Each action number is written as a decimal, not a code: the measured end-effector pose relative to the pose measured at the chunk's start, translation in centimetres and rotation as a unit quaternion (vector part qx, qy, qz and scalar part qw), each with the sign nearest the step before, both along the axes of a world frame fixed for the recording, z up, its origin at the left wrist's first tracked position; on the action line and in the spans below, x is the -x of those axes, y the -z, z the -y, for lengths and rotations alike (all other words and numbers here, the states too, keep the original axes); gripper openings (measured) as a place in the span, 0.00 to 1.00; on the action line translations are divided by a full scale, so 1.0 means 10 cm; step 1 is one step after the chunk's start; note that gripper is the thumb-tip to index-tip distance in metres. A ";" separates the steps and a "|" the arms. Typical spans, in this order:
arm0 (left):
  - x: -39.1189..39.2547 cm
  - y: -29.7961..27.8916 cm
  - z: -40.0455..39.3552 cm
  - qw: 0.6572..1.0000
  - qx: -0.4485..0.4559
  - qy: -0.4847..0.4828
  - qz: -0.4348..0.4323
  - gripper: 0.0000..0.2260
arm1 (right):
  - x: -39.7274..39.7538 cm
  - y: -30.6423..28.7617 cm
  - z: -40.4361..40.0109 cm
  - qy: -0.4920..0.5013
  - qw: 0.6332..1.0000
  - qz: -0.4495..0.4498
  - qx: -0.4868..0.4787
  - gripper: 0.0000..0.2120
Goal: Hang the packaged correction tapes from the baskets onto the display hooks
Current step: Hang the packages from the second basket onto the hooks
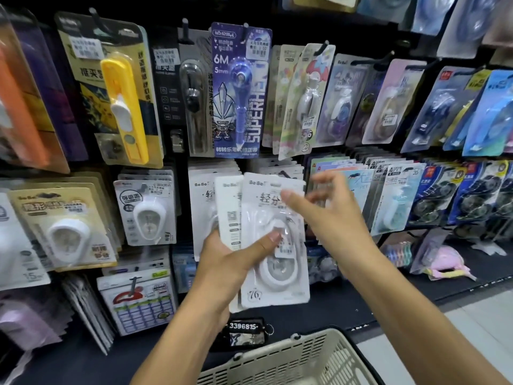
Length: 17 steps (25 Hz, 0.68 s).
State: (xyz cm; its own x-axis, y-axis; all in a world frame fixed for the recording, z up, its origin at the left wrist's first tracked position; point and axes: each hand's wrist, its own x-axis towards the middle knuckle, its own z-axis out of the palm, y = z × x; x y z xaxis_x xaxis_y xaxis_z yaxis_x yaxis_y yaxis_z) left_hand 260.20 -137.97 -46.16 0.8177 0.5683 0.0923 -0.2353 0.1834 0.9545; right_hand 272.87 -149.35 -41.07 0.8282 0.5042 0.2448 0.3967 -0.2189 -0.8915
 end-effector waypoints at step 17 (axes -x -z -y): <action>0.07 -0.07 -0.13 0.989 0.059 -0.132 -0.032 0.12 | -0.40 0.31 -0.04 0.029 0.997 0.019 0.076 0.19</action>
State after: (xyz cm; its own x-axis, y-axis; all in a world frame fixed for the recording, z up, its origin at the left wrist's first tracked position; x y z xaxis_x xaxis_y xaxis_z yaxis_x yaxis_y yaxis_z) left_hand 259.49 -136.64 -45.45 0.6415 0.7664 -0.0342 -0.2299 0.2346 0.9445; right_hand 276.91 -148.96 -44.13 0.8491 0.4886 0.2007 0.4113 -0.3733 -0.8315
